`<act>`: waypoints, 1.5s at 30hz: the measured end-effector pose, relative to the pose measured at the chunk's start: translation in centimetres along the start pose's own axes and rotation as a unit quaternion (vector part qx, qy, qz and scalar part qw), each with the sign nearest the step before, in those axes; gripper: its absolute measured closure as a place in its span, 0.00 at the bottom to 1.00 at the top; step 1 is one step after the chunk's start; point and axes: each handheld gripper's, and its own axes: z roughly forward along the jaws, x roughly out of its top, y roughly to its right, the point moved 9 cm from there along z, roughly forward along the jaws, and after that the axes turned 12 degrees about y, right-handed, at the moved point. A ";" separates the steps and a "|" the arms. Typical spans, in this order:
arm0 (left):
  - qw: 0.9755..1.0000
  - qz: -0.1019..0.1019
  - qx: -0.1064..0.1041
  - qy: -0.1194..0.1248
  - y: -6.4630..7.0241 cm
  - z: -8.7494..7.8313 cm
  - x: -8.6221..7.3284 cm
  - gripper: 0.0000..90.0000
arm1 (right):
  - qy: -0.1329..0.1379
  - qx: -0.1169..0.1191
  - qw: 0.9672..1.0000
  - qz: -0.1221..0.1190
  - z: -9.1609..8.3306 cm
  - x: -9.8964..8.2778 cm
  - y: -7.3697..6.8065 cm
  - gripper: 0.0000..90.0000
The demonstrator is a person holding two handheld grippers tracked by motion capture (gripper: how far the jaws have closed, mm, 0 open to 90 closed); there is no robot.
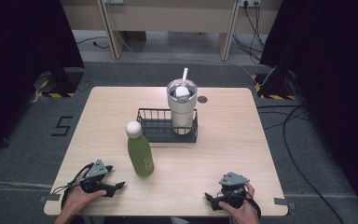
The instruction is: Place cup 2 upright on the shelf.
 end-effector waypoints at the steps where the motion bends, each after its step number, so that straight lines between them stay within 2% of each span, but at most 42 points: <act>1: 1.000 0.000 0.000 0.004 -0.1 0.0 0.1 0.17 | 0.000 0.000 1.000 0.000 0.0 0.0 0.0 0.00; 4: 1.000 0.003 -0.002 0.012 0.0 -0.1 0.2 0.17 | 0.000 0.000 1.000 0.002 0.0 0.0 0.0 0.00; 12: 0.998 0.014 -0.009 0.056 0.7 -0.1 1.6 0.17 | 0.001 -0.001 1.000 0.002 0.0 0.0 0.0 0.00; 20: 0.996 0.010 -0.016 0.085 1.4 0.3 2.5 0.17 | 0.001 -0.001 1.000 0.002 0.0 0.0 0.0 0.00; 25: 0.993 -0.006 -0.022 0.117 1.7 0.4 3.6 0.17 | 0.001 -0.001 1.000 0.003 0.0 0.0 0.0 0.00; 30: 0.990 -0.010 -0.024 0.136 1.8 0.5 4.3 0.17 | 0.001 -0.001 1.000 0.002 0.0 0.0 0.0 0.00; 39: 0.988 -0.013 -0.037 0.147 2.1 1.0 5.3 0.17 | 0.002 -0.002 1.000 0.002 0.0 0.0 0.0 0.00; 45: 0.988 -0.003 -0.040 0.152 2.4 1.4 6.0 0.17 | 0.002 -0.003 1.000 0.002 0.0 0.0 0.0 0.00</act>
